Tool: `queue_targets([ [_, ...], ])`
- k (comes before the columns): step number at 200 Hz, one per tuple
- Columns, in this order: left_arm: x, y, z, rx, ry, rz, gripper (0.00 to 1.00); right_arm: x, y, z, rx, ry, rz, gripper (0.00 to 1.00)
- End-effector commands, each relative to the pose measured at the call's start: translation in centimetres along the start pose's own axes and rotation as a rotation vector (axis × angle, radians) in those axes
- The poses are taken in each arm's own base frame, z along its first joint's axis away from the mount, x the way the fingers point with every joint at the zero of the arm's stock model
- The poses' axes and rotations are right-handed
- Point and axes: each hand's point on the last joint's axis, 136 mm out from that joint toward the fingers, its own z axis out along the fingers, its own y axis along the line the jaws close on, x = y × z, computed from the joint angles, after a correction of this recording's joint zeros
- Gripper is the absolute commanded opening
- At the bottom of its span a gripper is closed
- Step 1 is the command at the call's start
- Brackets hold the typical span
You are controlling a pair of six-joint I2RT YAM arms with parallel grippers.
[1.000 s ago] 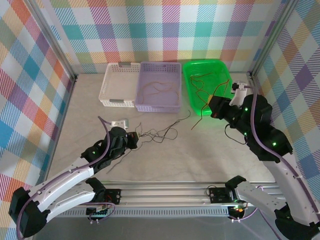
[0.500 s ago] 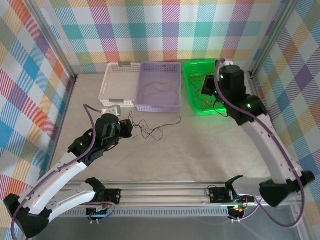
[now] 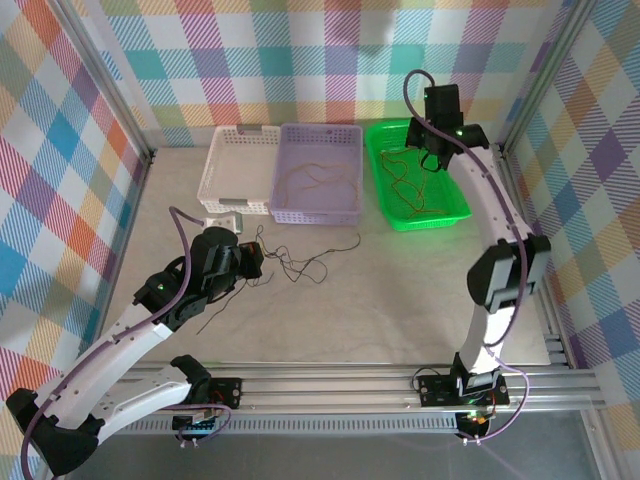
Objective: Untangle the cables
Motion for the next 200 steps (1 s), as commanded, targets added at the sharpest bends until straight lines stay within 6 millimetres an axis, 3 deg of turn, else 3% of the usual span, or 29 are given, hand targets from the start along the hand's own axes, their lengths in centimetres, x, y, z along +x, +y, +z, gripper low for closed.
queue_targets([
  [1, -1.1, -0.3, -0.7, 0.019, -0.036, 0.013, 0.00, 2.0, -0.4, 2.8, -0.015, 0.113, 0.008, 0.00],
  [58, -1.0, -0.4, -0.5, 0.024, -0.037, 0.018, 0.00, 7.1, -0.1, 9.8, -0.056, 0.314, 0.029, 0.00],
  [136, -0.8, -0.5, -0.4, 0.035, -0.036, 0.017, 0.00, 14.6, 0.3, 14.2, -0.119, 0.554, 0.141, 0.00],
  [169, -0.8, -0.4, -0.5, 0.037, -0.036, 0.016, 0.00, 15.2, 0.5, 14.5, -0.156, 0.586, 0.192, 0.00],
  [200, -0.8, -0.4, -0.5, 0.037, -0.038, 0.016, 0.00, 13.9, 0.6, 14.0, -0.184, 0.566, 0.219, 0.00],
])
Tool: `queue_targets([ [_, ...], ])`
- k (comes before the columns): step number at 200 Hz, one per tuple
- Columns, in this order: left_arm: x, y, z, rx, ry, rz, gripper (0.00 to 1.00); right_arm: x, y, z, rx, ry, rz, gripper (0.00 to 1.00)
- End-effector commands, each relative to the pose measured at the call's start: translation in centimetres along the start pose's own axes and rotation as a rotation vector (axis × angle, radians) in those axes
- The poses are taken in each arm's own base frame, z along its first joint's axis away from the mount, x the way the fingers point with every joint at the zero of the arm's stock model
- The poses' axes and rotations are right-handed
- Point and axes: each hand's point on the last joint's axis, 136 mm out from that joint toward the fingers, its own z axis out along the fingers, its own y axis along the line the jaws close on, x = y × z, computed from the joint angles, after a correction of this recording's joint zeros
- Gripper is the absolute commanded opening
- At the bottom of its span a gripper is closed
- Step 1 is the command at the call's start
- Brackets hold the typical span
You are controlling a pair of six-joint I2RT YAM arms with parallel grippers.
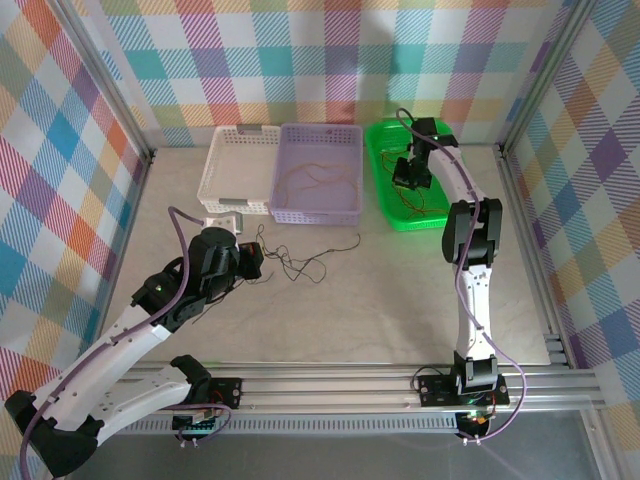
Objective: Untangle the cables
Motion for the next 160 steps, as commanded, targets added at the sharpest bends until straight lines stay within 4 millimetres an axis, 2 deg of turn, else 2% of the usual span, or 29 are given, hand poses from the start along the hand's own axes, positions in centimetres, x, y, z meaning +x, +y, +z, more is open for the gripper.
queue_targets([
  [1, -0.7, -0.2, -0.2, 0.019, -0.033, -0.002, 0.00, -1.0, 1.1, -1.9, -0.067, -0.018, 0.032, 0.00],
  [11, -0.6, -0.2, -0.1, 0.019, -0.032, -0.001, 0.00, -1.2, 1.3, -2.3, -0.079, -0.023, 0.034, 0.00],
  [30, -0.5, -0.2, -0.1, 0.021, -0.028, -0.003, 0.00, -1.7, 1.8, -3.3, -0.104, -0.038, 0.033, 0.17],
  [53, -0.5, -0.2, -0.1, 0.022, -0.029, -0.003, 0.00, -2.1, 2.6, -4.9, -0.132, -0.060, 0.026, 0.29],
  [75, -0.6, -0.3, -0.1, 0.025, -0.028, -0.005, 0.00, -2.7, 3.0, -6.8, -0.139, -0.100, 0.020, 0.37],
  [87, -0.6, -0.4, -0.1, 0.029, -0.028, -0.006, 0.00, -3.0, 3.2, -8.0, -0.141, -0.123, 0.019, 0.38],
  [109, -0.5, -0.5, -0.1, 0.037, -0.025, -0.012, 0.00, -3.8, 4.2, -11.6, -0.174, -0.202, 0.023, 0.40],
  [130, -0.5, -0.9, 0.0, 0.055, -0.023, -0.026, 0.00, -3.9, 6.2, -15.9, -0.285, -0.299, 0.016, 0.44],
  [160, -0.4, -2.1, 0.4, 0.122, -0.013, -0.070, 0.00, -1.8, 9.3, -21.6, -0.508, -0.411, -0.006, 0.50],
])
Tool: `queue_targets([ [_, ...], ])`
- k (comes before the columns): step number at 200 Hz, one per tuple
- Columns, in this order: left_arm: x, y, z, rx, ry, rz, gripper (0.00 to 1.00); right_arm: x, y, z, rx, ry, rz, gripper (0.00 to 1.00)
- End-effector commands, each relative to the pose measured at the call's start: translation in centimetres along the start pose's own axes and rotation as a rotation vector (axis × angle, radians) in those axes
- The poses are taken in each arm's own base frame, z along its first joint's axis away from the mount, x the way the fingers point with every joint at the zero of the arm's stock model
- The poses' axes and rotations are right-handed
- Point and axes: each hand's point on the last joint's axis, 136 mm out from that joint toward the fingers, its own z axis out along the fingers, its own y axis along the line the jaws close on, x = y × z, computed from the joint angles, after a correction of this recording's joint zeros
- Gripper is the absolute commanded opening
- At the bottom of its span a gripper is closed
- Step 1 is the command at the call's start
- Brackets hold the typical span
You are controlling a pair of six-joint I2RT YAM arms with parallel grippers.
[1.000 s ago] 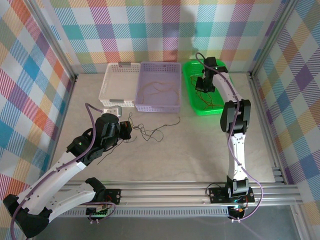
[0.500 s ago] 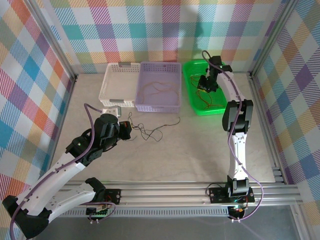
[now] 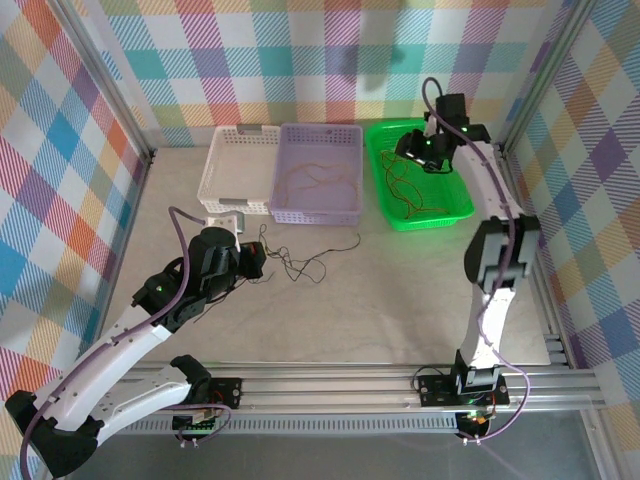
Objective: Untangle the cables
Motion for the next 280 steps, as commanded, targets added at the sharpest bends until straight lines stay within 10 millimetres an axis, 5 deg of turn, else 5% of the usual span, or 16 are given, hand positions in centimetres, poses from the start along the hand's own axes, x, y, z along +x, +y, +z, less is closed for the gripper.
queue_targets([
  [1, -0.4, -1.3, 0.3, 0.078, -0.015, -0.054, 0.00, -1.5, 5.8, -5.3, -0.250, -0.151, -0.022, 0.50],
  [30, -0.2, -2.8, 1.2, 0.146, 0.009, -0.109, 0.00, 2.4, 8.5, -8.8, -0.399, -0.177, -0.061, 0.54],
  [85, -0.1, -5.2, 2.1, 0.238, 0.043, -0.177, 0.00, 12.8, 11.0, -13.1, -0.571, -0.169, -0.158, 0.57],
  [144, -1.2, -8.9, 2.4, 0.346, 0.024, -0.208, 0.00, 23.2, 11.5, -13.4, -0.729, -0.113, -0.214, 0.58],
  [172, -1.6, -10.1, 2.4, 0.378, 0.016, -0.232, 0.00, 26.0, 11.6, -12.1, -0.751, -0.074, -0.230, 0.57],
  [212, -2.0, -11.4, 2.4, 0.405, 0.006, -0.255, 0.00, 29.9, 14.4, -9.8, -0.803, 0.017, -0.298, 0.55],
  [280, -2.1, -11.5, 2.7, 0.390, 0.004, -0.264, 0.00, 33.2, 18.5, -9.8, -0.843, 0.002, -0.452, 0.53],
])
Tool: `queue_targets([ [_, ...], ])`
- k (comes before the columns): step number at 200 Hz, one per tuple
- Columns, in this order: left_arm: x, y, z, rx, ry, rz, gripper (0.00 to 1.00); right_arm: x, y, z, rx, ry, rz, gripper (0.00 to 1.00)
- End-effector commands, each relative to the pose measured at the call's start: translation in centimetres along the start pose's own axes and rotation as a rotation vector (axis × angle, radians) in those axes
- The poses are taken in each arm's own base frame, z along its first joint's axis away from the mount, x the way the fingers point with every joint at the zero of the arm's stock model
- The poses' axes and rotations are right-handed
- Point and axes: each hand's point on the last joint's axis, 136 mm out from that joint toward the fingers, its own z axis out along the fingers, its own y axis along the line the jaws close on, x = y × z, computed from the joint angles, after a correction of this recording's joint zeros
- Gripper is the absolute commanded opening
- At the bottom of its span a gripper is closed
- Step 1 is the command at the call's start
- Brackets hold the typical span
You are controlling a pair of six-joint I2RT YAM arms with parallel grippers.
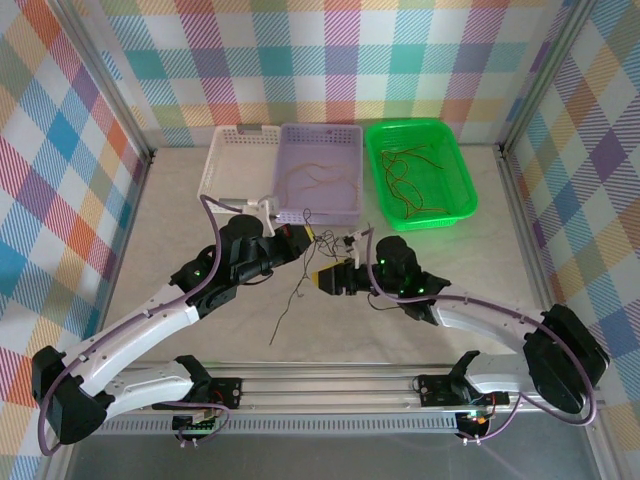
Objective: Untangle the cables
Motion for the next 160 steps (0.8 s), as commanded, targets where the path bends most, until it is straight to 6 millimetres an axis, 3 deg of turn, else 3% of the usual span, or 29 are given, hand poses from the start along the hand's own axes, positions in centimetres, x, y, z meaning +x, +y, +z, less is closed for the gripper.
queue_targets([
  [1, -1.1, -1.9, -0.2, 0.043, -0.037, -0.011, 0.00, -2.7, 2.2, 0.3, -0.021, -0.093, -0.113, 0.53],
  [75, -0.7, -1.6, -0.1, 0.034, -0.031, -0.018, 0.00, -5.0, 1.4, -0.2, 0.102, -0.221, -0.125, 0.47],
  [135, -0.4, -1.7, -0.1, 0.035, -0.030, -0.017, 0.00, -5.9, 2.2, 0.9, 0.073, -0.251, -0.101, 0.43],
  [160, -0.5, -1.6, -0.2, 0.032, -0.036, -0.014, 0.00, -5.4, 2.2, 1.6, 0.077, -0.227, -0.104, 0.31],
])
